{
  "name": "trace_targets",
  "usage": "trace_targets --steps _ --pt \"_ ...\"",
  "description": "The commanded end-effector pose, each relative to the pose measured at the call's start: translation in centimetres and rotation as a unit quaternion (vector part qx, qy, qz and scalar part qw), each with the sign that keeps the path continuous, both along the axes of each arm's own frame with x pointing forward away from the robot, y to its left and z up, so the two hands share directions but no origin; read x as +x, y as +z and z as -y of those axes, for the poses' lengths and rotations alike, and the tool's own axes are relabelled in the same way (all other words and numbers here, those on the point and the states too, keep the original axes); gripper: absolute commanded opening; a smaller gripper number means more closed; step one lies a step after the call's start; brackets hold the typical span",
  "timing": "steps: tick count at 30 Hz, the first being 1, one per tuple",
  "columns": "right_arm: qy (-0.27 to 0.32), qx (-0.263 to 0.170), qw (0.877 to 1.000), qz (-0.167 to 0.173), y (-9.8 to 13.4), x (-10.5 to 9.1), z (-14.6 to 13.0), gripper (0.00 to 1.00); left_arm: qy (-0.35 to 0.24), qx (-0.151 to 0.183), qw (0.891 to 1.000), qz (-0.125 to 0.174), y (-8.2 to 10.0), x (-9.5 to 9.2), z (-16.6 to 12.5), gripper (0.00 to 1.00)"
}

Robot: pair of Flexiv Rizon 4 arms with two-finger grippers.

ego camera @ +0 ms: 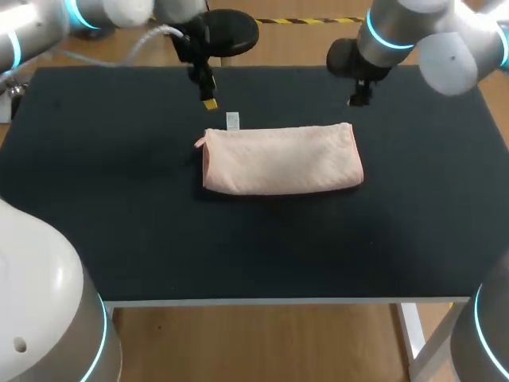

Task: Fold the towel

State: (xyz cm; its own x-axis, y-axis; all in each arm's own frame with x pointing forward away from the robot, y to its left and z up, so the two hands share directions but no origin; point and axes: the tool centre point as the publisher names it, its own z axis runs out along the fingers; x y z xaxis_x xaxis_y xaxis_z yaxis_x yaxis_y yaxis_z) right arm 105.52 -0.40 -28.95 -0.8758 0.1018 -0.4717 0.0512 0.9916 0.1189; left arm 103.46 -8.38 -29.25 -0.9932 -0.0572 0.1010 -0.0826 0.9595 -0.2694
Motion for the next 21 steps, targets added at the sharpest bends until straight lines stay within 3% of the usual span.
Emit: trace_targets --steps 1,3,4,7,10,17,21 --pt "0.005 0.031 0.999 0.017 2.8 -1.6 1.2 1.0 0.004 -0.152 0.987 0.049 3.4 -3.8 -2.6 1.0" --pt "0.004 0.032 0.999 0.02 3.3 -1.6 1.2 1.0 -0.004 -0.183 0.981 0.061 4.2 -4.4 -2.7 1.0" --pt "0.0 0.038 0.999 0.02 3.5 -1.6 1.2 1.0 -0.009 -0.218 0.974 0.067 4.5 -4.7 -2.9 1.0" --pt "-0.003 0.04 0.999 0.02 3.7 -1.6 1.1 1.0 -0.03 -0.245 0.965 0.093 5.1 -5.4 -3.0 1.0" --pt "-0.005 0.042 0.999 0.019 3.8 -1.8 0.9 1.0 -0.025 -0.273 0.957 0.097 5.1 -5.9 -3.3 1.0" --pt "-0.006 0.043 0.999 0.016 4.2 -2.5 0.7 1.0 0.033 -0.309 0.947 0.083 4.3 -7.1 -4.2 1.0" --pt "-0.006 0.043 0.999 0.016 4.3 -2.6 0.6 1.0 0.045 -0.313 0.946 0.075 3.8 -7.7 -4.4 1.0"
